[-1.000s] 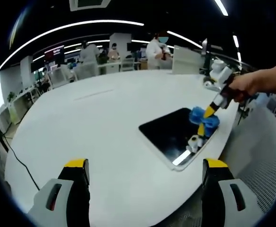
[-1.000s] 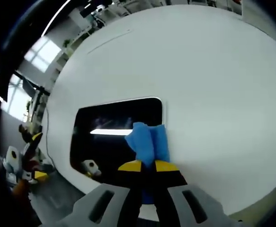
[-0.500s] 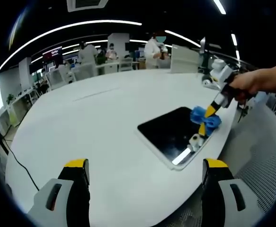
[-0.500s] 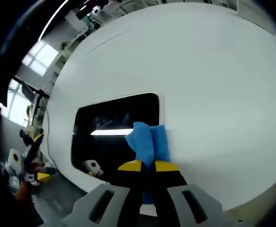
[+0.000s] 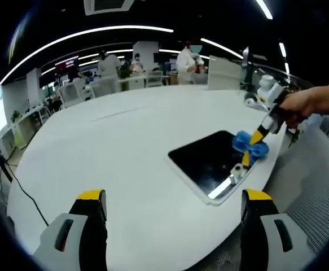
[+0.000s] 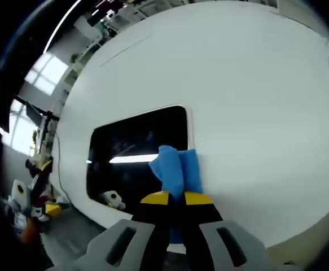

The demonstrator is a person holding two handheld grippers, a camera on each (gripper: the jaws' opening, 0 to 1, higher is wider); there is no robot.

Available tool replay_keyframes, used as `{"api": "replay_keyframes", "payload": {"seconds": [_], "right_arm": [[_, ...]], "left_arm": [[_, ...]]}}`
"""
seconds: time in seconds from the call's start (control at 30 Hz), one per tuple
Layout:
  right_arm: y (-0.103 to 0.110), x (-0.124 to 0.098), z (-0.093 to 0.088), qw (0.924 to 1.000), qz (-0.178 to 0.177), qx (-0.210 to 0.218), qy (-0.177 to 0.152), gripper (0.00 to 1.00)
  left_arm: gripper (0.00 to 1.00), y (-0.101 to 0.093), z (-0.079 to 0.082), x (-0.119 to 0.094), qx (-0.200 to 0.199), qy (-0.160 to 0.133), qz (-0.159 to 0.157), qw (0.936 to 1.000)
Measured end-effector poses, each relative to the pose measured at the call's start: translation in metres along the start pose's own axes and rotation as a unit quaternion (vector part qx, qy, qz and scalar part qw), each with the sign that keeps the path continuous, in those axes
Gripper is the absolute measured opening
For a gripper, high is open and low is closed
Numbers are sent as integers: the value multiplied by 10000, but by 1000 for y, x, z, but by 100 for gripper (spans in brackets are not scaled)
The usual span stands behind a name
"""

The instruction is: Wipe the mirror surface with the cleaning cloth until all visible marks leave the cleaned area.

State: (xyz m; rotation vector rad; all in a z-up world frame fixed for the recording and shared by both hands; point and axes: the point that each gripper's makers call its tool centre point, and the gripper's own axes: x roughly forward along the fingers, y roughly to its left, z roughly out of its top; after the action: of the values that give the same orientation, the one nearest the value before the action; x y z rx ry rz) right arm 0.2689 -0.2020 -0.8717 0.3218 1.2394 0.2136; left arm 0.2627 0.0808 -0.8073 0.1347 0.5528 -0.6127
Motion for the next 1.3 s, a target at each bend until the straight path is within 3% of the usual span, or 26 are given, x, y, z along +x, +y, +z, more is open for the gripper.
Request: {"api": "replay_keyframes", "payload": {"seconds": [1.3], "right_arm": [[3, -1, -1, 9999, -11, 122, -11, 1]], "left_arm": [[100, 0, 0, -2, 11, 7, 51, 10000]]}}
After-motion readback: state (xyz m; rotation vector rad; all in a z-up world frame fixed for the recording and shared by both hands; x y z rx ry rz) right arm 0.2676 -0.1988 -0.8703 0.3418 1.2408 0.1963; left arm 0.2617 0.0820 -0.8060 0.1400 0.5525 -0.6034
